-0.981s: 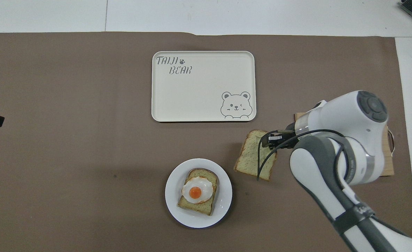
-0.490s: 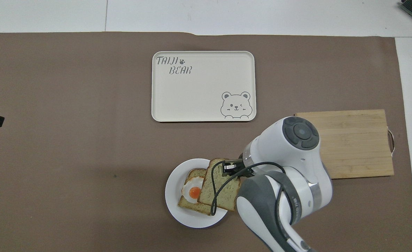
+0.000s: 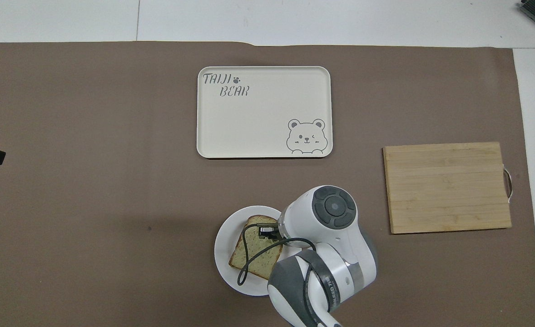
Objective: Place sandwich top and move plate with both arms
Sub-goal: 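Release the bread on the egg and raise the right gripper away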
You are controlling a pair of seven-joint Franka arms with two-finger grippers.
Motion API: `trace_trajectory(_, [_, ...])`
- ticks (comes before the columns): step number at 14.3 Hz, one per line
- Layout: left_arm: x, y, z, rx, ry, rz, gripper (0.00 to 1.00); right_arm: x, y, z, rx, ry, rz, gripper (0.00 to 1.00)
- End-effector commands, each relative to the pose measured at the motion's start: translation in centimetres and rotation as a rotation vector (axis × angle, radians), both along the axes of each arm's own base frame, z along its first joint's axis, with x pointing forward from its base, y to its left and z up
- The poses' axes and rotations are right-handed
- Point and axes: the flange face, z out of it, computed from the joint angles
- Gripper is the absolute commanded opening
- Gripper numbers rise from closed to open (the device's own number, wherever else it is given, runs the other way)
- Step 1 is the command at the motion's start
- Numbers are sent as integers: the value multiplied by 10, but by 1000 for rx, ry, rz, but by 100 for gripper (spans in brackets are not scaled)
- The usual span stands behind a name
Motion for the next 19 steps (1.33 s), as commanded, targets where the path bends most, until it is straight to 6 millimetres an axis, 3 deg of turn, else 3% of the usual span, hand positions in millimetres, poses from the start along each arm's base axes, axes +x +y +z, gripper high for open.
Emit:
trace_trajectory(1, [-7, 3, 0, -1, -8, -3, 100, 4, 3, -4, 10, 17, -41, 99])
trace_trajectory(5, [-7, 2, 1, -2, -8, -3, 100, 21, -3, 42, 18, 16, -30, 100])
trace_trajectory(11, [-6, -1, 0, -2, -8, -3, 100, 50, -45, 99, 11, -75, -68, 100])
trace_trajectory(14, [-13, -9, 0, -3, 30, -22, 100, 77, -66, 133, -95, -178, 94, 100])
trace_trajectory(15, [-14, -8, -1, -4, 35, -15, 100, 88, -79, 147, -110, -189, 127, 100])
trace_trajectory(19, [-34, -23, -17, -106, 54, -41, 100, 131, -177, 195, -134, -217, 306, 100])
